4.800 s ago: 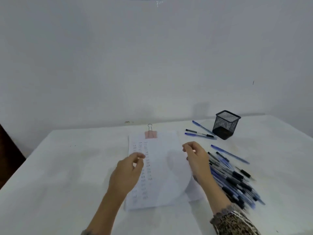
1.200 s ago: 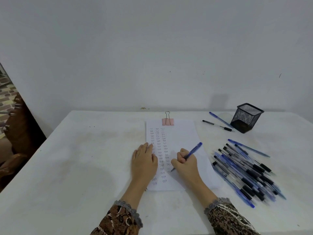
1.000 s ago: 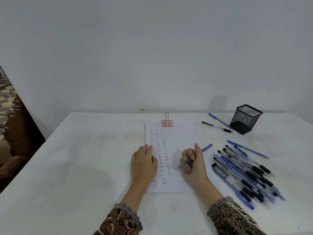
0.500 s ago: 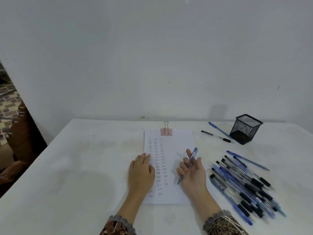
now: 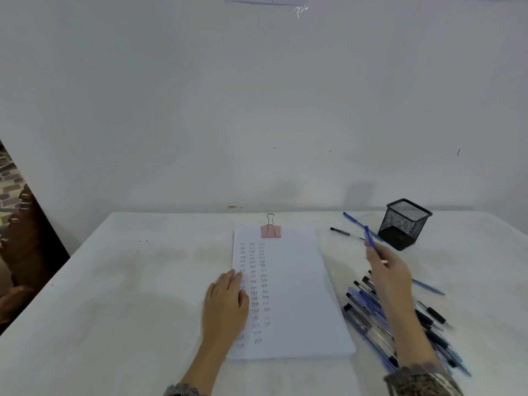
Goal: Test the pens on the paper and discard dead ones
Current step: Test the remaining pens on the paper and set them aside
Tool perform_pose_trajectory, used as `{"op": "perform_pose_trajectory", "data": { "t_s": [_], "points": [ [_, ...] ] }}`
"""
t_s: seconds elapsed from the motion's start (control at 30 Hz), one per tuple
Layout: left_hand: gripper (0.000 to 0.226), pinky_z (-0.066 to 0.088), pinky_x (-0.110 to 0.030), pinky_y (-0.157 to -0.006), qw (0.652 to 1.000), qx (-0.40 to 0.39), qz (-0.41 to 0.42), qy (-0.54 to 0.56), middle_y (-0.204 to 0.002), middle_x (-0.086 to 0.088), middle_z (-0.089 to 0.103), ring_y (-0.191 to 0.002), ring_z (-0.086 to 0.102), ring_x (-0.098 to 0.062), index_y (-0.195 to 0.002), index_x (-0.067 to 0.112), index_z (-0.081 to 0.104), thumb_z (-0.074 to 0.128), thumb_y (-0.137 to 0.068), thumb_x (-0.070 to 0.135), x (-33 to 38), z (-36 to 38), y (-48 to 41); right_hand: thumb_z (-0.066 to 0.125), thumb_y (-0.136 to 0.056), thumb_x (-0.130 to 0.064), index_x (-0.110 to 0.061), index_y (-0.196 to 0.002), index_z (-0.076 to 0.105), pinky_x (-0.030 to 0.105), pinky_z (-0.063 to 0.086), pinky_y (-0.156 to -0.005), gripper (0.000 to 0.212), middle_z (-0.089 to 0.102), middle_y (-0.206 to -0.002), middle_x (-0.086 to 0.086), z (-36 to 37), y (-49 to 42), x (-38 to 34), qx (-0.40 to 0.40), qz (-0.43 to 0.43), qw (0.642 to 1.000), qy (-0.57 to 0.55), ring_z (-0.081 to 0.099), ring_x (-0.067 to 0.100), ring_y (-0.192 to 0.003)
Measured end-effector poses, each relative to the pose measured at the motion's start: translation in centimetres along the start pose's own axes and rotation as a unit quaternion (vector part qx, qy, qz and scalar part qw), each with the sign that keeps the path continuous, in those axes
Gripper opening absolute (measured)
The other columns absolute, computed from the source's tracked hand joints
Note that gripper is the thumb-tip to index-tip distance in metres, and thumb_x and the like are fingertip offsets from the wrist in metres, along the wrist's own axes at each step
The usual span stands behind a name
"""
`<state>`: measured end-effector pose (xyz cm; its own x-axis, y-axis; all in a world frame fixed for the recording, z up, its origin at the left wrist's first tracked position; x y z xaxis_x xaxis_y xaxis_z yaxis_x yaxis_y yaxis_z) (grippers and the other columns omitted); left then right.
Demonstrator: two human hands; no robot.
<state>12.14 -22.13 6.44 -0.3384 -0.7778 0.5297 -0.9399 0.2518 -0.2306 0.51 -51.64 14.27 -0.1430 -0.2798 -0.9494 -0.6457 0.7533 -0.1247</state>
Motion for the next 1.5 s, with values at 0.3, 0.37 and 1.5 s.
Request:
{"op": "perform_pose_trajectory", "data": {
  "t_s": [0.3, 0.37, 1.5],
  "points": [
    [0.064, 0.017, -0.032, -0.115, 1.000, 0.012, -0.003, 0.002, -0.144, -0.001, 0.041, -0.135, 0.033, -0.015, -0.134, 0.014, 0.047, 0.019, -0.081, 0.035, 0.2, -0.2, 0.1, 0.045, -0.094, -0.029, -0.006, -0.102, 0.064, 0.028, 0.044, -0.088, 0.031, 0.065, -0.113, 0.013, -0.5, -5.4, 5.1, -0.215, 0.058, 0.833, 0.506, 0.058, 0.027, -0.103],
    [0.058, 0.016, -0.032, -0.115, 1.000, 0.007, -0.006, 0.005, -0.144, -0.001, 0.040, -0.136, 0.032, -0.015, -0.134, 0.014, 0.046, 0.024, -0.084, 0.031, 0.2, -0.3, 0.1, 0.042, -0.095, -0.022, -0.003, -0.111, 0.059, 0.029, 0.044, -0.090, 0.031, 0.061, -0.119, 0.017, 0.4, -7.8, 3.7, -0.193, 0.044, 0.843, 0.499, 0.056, 0.029, -0.109],
    [0.045, 0.014, -0.032, -0.116, 1.000, -0.005, 0.004, -0.012, -0.150, 0.002, 0.030, -0.139, 0.023, -0.012, -0.141, 0.017, 0.036, 0.035, -0.096, 0.021, 0.2, -0.2, 0.0, 0.054, -0.064, -0.064, -0.017, -0.057, 0.035, 0.026, 0.018, -0.049, 0.051, 0.020, -0.046, -0.002, 15.4, 8.6, 2.1, -0.182, 0.313, 0.673, -0.645, 0.013, 0.016, -0.047]
  ]
}}
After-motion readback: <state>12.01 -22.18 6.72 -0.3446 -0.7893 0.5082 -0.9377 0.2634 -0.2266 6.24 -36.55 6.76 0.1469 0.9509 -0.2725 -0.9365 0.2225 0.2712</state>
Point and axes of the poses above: each hand's wrist, its own y-axis away from the middle knuckle, its own z-axis out of the palm, x = y × z, the point moved 8 cm from there along -y, towards the middle knuckle
